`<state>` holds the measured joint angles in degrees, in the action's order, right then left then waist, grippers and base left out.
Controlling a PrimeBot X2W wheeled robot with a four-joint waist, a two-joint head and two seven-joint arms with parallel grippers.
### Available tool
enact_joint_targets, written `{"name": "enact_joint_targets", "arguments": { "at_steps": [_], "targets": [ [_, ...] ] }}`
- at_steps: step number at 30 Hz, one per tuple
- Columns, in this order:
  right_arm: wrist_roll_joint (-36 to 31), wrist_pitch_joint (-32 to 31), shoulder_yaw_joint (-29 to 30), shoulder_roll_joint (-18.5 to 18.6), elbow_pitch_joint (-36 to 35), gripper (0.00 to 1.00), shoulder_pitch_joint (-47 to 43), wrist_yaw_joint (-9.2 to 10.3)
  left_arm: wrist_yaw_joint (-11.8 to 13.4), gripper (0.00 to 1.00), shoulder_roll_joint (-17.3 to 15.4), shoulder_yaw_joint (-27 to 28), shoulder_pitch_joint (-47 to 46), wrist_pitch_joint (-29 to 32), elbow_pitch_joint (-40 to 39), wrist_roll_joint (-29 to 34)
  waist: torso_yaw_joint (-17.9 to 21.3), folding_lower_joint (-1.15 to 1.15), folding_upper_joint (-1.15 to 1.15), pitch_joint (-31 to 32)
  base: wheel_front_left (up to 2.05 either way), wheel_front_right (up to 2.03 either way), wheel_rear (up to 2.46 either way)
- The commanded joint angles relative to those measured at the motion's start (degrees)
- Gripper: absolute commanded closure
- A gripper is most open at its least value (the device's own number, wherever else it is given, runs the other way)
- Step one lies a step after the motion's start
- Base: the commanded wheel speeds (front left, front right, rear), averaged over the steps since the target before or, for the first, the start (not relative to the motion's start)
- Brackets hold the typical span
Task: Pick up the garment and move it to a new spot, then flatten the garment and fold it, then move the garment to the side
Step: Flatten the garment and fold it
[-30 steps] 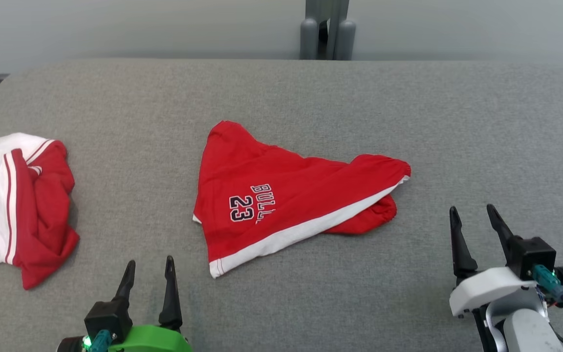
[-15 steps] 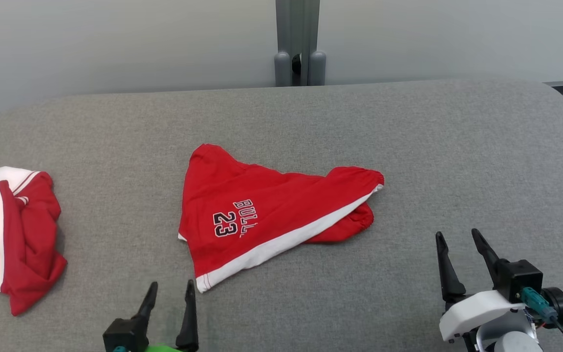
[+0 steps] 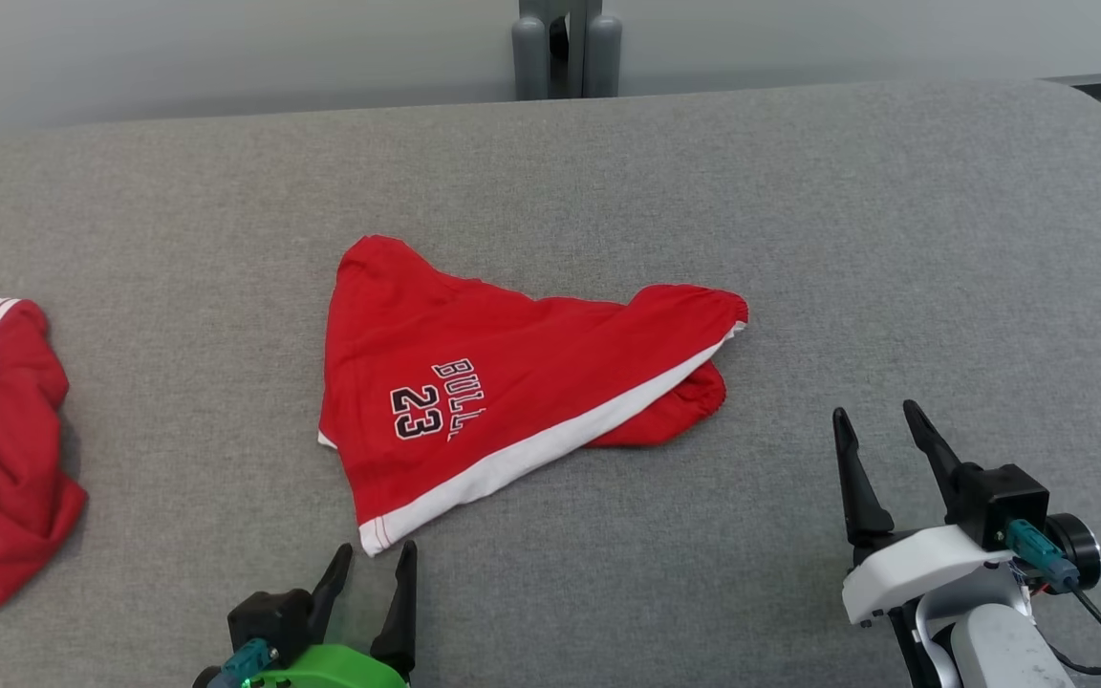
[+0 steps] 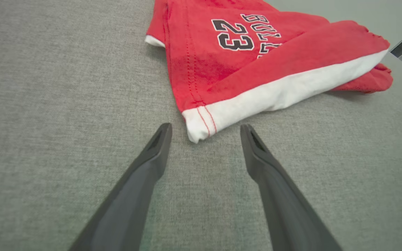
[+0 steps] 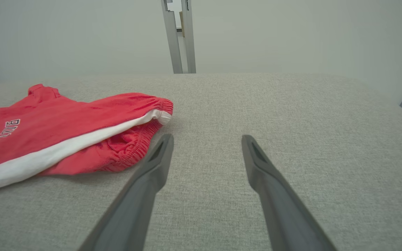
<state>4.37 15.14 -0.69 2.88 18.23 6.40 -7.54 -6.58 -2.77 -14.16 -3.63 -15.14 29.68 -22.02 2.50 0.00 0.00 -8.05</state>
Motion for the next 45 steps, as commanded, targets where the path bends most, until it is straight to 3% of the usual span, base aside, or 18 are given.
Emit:
{"name": "enact_joint_targets", "arguments": {
  "at_steps": [1, 7, 21, 22, 23, 24, 28, 34, 45],
  "targets": [
    [0.05, 0.0, 0.05, 0.07, -0.05, 0.0, 0.7, 0.1, -0.35, 0.0, -0.27, 0.11, -0.95, -0.01, 0.54, -0.66, 0.82, 0.0, 0.0, -1.2, 0.0, 0.0, 0.0],
    [-0.39, 0.0, 0.01, 0.08, -0.31, 0.0, 1.16, 0.1, -0.8, 0.0, -0.26, -1.15, -1.93, 0.04, 2.2, -1.82, 1.47, 0.0, 0.0, -2.26, 0.0, 0.0, 0.0],
    [1.03, 0.0, -0.23, 0.08, 0.74, 0.0, 1.86, 0.1, -0.93, 0.0, -0.28, -0.29, -2.34, 0.01, -4.31, -1.78, 1.77, 0.0, 0.0, -3.59, 0.0, 0.0, 0.0],
    [1.08, 0.0, -0.3, 0.07, 0.8, 0.0, 1.92, 0.1, -0.93, 0.34, -0.27, -0.23, -2.35, 0.01, -4.49, -1.64, 1.77, 0.0, 0.0, -3.68, 0.0, 0.0, 0.0],
    [1.09, 0.0, -0.35, 0.07, 0.83, 0.0, 1.94, 0.1, -0.93, 0.55, -0.28, -0.03, -2.34, 0.01, -4.44, -1.32, 1.77, 0.0, 0.0, -3.74, 0.0, 0.0, 0.0],
    [1.15, 0.0, -0.42, 0.07, 0.88, 0.0, 1.98, 0.1, -0.93, 1.0, -0.28, 0.11, -2.44, 0.01, -4.26, -0.96, 1.78, 0.0, 0.0, -3.82, 0.0, 0.0, 0.0],
    [1.41, 0.0, -0.58, 0.07, 0.84, 0.0, 2.27, 0.1, -0.66, 1.0, -0.28, 1.57, -2.98, 0.01, -2.77, -0.19, 1.6, 0.0, 0.0, -4.05, 0.0, 0.0, 0.0],
    [3.89, 0.0, -2.93, 0.07, 0.8, 0.0, 2.75, 0.09, 2.1, 1.0, -0.26, 7.2, -2.87, -0.01, -5.73, 1.19, -0.82, 0.0, 0.0, -4.1, 0.0, 0.0, 0.0],
    [1.93, 0.0, -13.7, 1.85, 6.12, 0.0, 6.24, 0.1, 1.19, 1.0, -0.27, 10.41, -4.08, -0.01, -7.05, 2.63, -4.73, 0.0, 0.0, -4.95, 0.0, 0.0, 0.0]
  ]
}}
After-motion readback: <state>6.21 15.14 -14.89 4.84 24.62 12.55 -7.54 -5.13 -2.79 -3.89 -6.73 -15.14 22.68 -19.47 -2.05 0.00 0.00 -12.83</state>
